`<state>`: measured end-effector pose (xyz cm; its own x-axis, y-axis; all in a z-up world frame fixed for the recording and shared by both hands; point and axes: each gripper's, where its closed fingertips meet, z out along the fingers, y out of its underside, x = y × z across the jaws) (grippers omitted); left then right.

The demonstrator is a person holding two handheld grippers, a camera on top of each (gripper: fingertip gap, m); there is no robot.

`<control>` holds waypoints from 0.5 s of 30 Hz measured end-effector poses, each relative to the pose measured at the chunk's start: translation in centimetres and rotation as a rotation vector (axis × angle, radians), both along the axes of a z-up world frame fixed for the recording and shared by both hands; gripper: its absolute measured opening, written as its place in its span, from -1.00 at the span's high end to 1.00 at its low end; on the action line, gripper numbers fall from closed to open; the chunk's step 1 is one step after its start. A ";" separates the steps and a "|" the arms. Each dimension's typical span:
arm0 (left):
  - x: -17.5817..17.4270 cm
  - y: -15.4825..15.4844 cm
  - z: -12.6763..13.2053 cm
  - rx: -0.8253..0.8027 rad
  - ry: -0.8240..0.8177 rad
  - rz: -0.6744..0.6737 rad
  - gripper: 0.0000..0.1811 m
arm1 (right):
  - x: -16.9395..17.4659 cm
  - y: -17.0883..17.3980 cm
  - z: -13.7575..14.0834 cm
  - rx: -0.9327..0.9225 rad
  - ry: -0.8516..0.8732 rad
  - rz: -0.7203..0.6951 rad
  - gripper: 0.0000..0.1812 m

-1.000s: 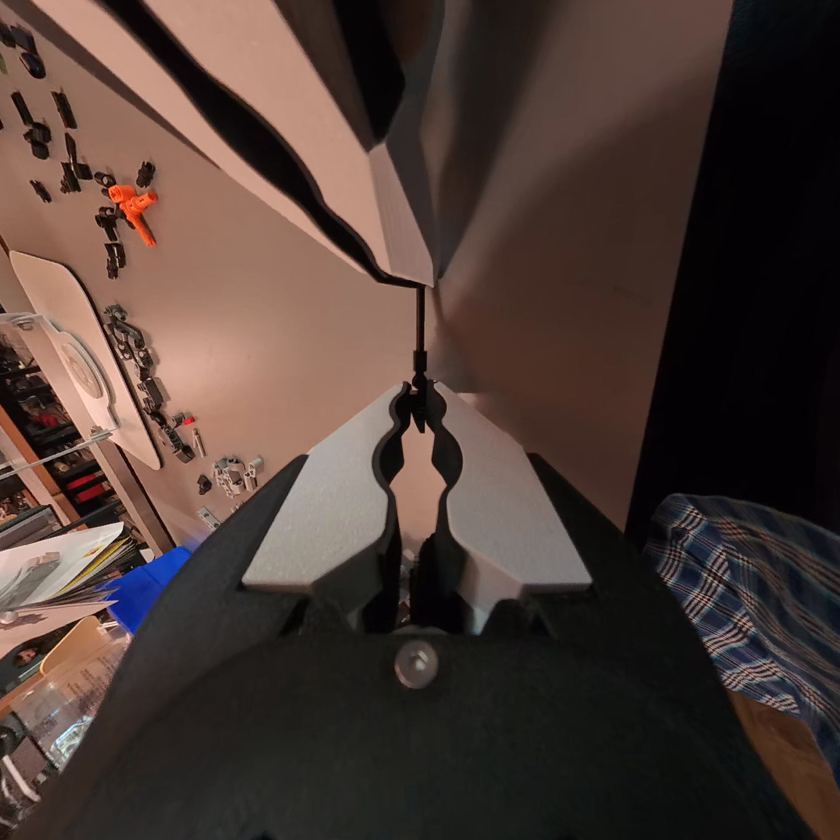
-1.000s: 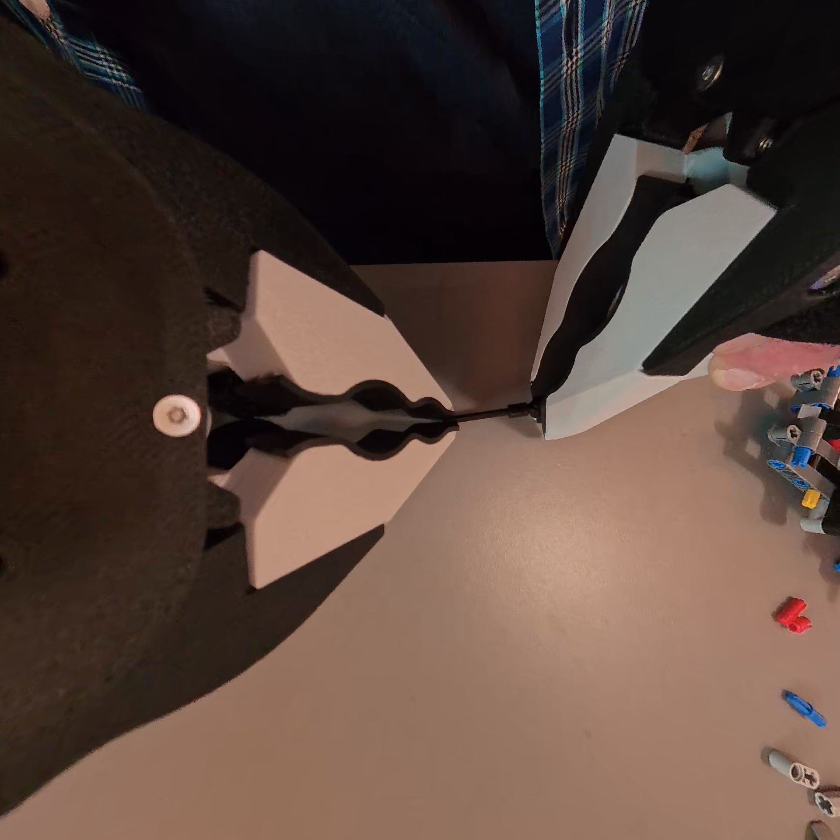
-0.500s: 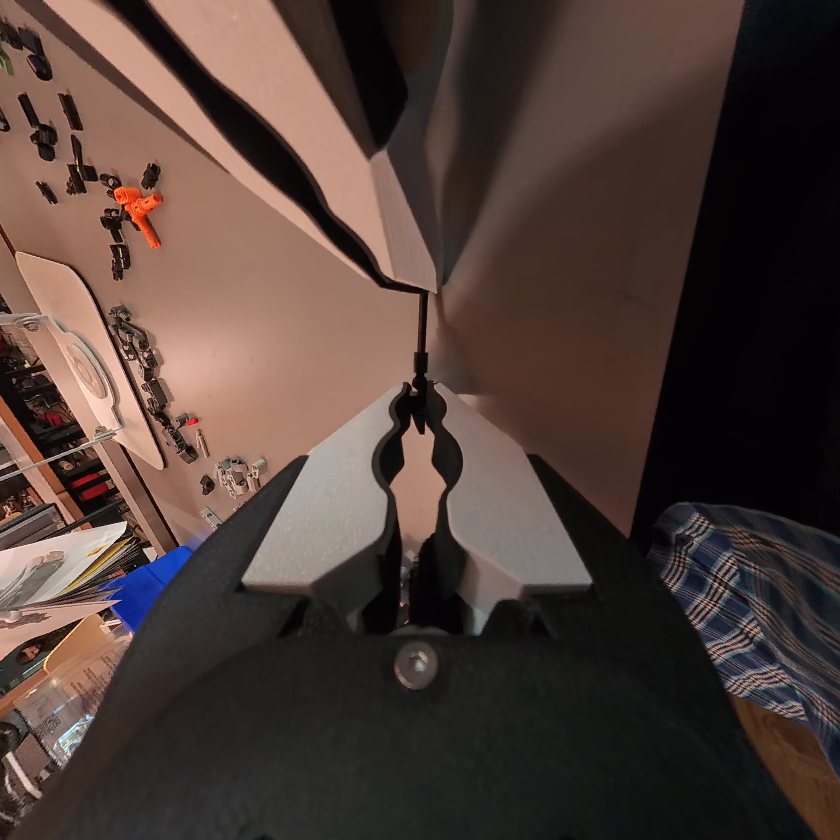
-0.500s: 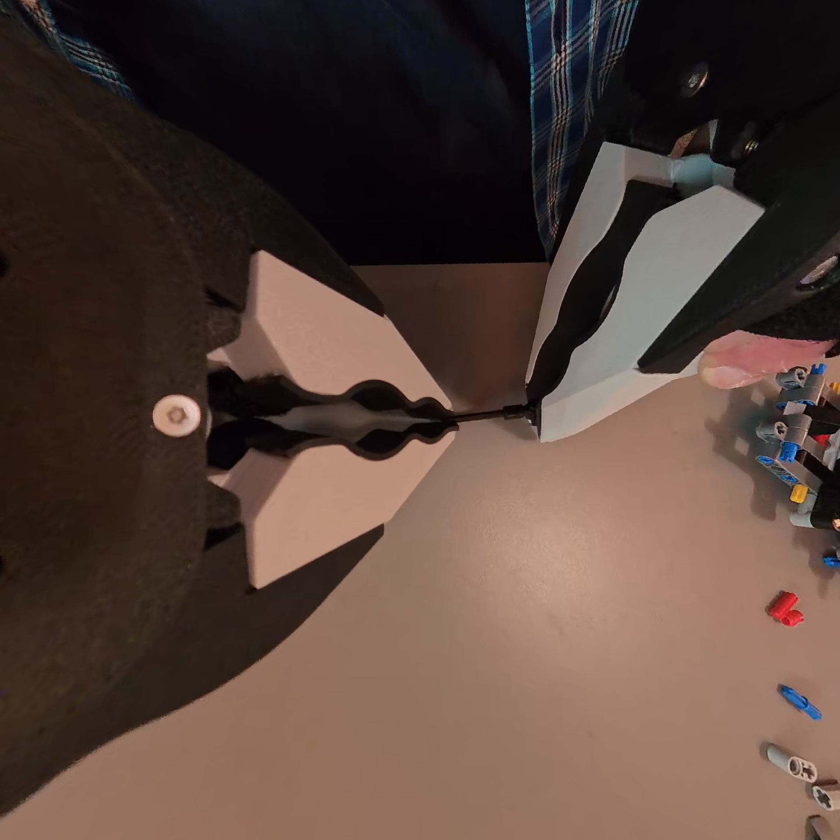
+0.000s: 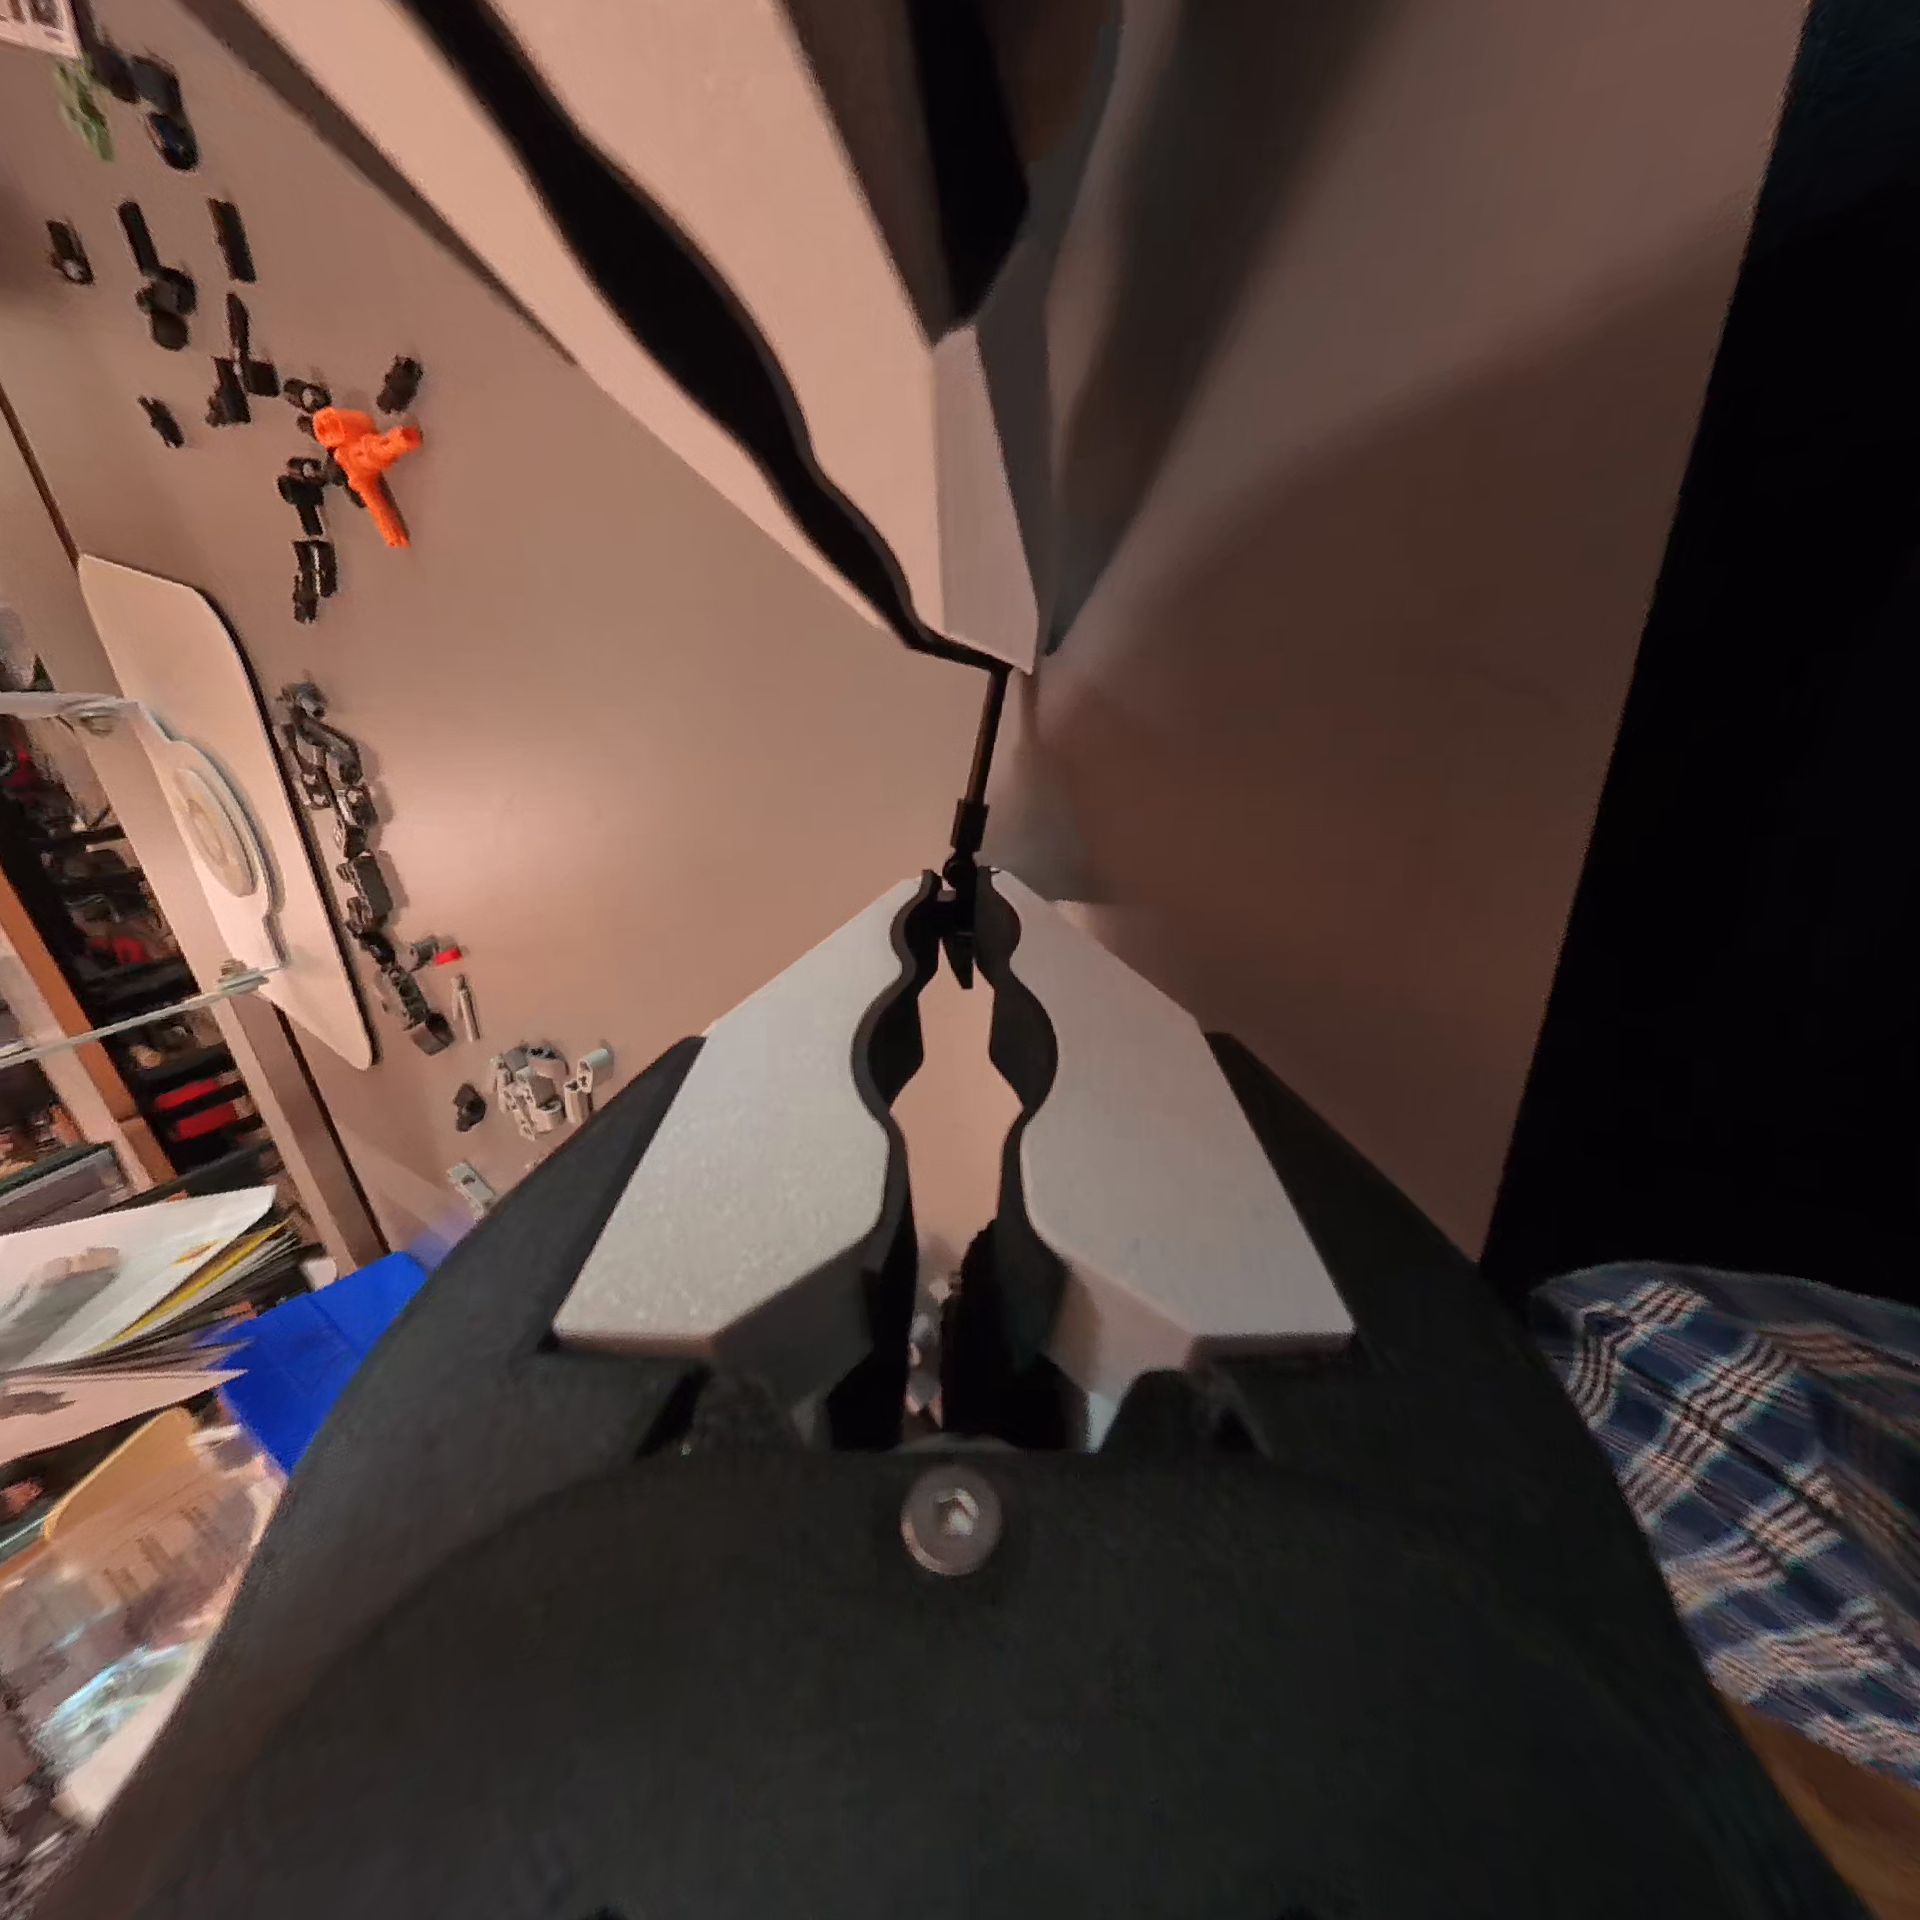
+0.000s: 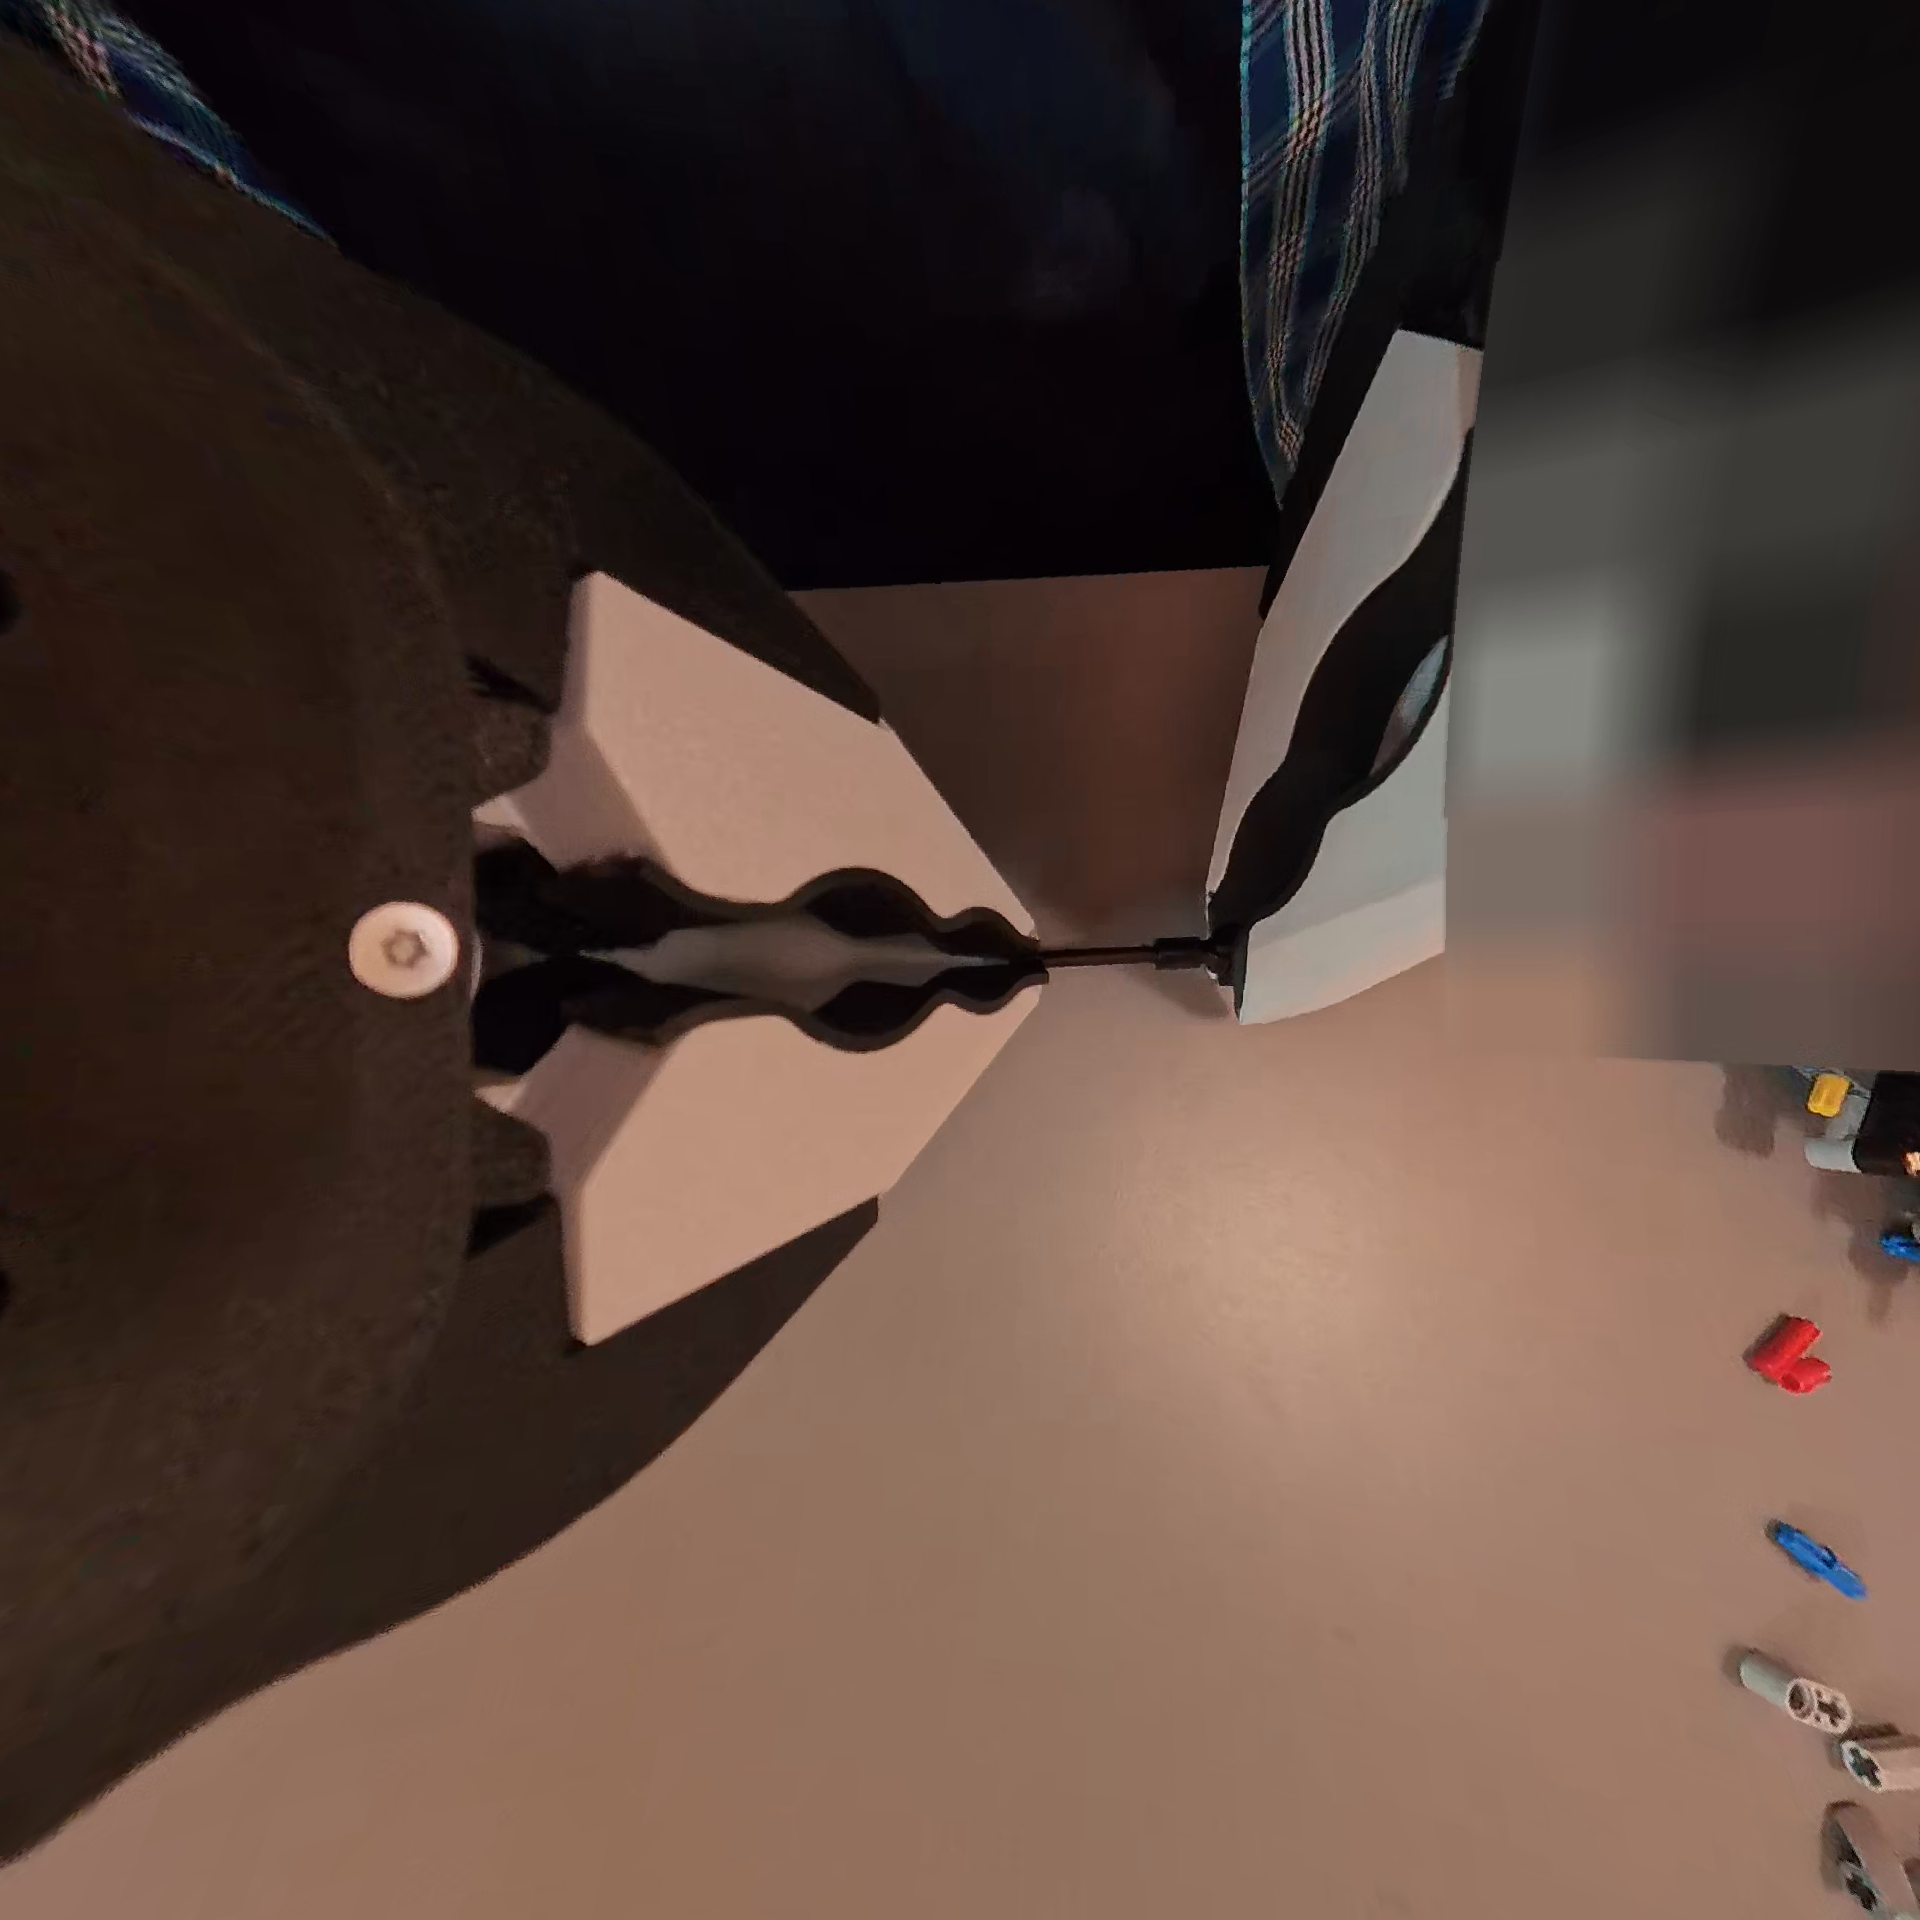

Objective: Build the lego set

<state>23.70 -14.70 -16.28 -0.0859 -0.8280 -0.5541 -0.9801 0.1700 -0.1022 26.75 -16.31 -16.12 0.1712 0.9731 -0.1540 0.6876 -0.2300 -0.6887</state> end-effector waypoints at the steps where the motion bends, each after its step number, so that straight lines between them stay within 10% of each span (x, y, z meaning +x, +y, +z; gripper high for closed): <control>1: 0.1 0.0 0.0 -0.008 -0.024 0.005 0.95 | 0.1 0.1 0.0 0.004 0.001 -0.007 1.00; 15: -1.4 3.7 4.1 0.038 -0.345 0.140 0.55 | 0.3 4.0 1.7 0.100 -0.043 -0.067 1.00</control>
